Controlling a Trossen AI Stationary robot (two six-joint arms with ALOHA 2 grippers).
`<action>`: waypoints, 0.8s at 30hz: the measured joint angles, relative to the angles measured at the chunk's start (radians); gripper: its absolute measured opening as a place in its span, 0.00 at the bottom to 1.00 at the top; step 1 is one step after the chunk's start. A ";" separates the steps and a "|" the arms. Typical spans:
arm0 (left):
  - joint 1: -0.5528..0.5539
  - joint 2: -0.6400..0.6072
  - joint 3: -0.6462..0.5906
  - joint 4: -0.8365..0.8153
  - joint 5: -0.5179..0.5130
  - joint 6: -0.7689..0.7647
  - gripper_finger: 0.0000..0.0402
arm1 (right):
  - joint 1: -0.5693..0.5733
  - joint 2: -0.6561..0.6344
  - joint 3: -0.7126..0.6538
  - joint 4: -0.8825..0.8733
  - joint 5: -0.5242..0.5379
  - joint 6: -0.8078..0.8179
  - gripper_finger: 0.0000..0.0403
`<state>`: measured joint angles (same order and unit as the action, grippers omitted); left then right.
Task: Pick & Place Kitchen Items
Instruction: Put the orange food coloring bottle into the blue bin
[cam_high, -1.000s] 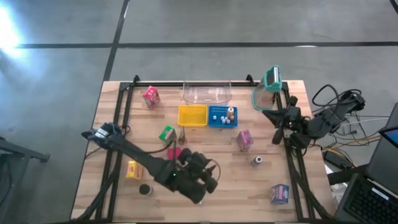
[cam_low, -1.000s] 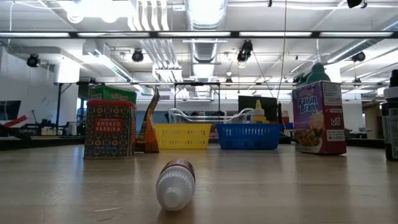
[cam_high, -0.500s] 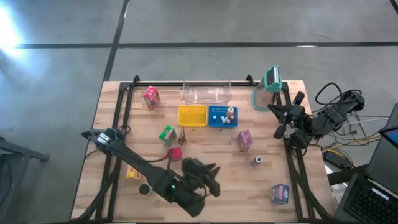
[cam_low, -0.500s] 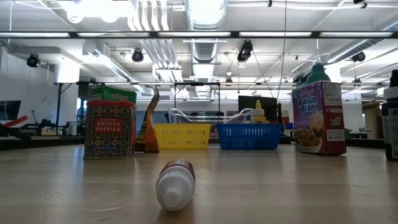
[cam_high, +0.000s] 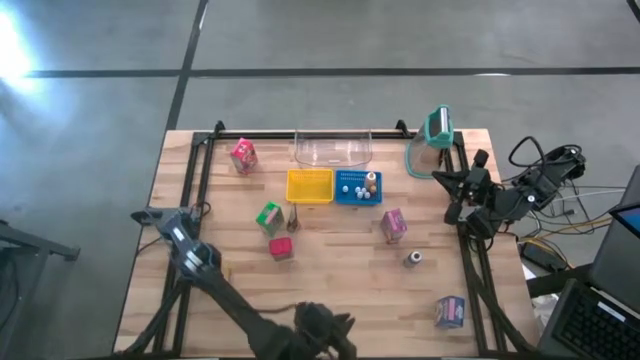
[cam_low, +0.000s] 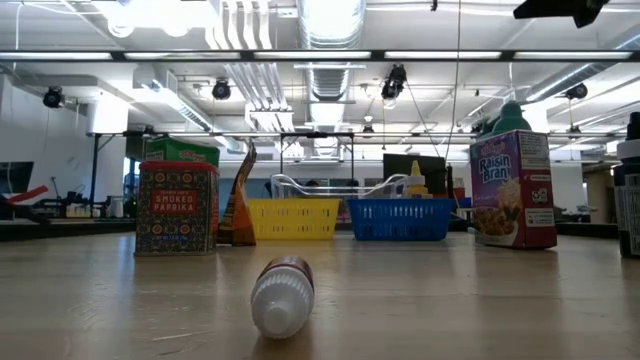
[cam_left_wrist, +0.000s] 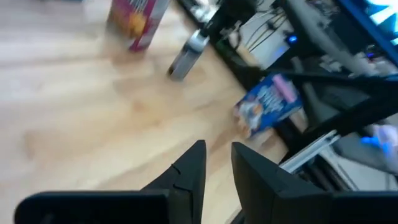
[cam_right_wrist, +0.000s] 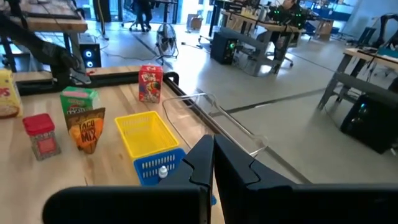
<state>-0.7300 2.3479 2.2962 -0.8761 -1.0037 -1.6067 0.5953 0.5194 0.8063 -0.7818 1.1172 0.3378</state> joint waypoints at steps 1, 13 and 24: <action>-0.006 0.033 0.044 -0.054 0.008 -0.047 0.21 | 0.000 0.000 0.001 0.006 0.000 0.001 0.02; 0.002 0.060 -0.019 -0.232 0.463 -0.334 0.20 | 0.000 -0.001 0.002 0.017 0.000 0.002 0.02; 0.039 0.056 -0.026 -0.270 0.721 -0.260 0.21 | -0.001 -0.001 -0.008 0.015 0.007 0.000 0.02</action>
<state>-0.6907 2.4042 2.2697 -1.1463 -0.2830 -1.8672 0.5945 0.5186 0.7983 -0.7668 1.1240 0.3374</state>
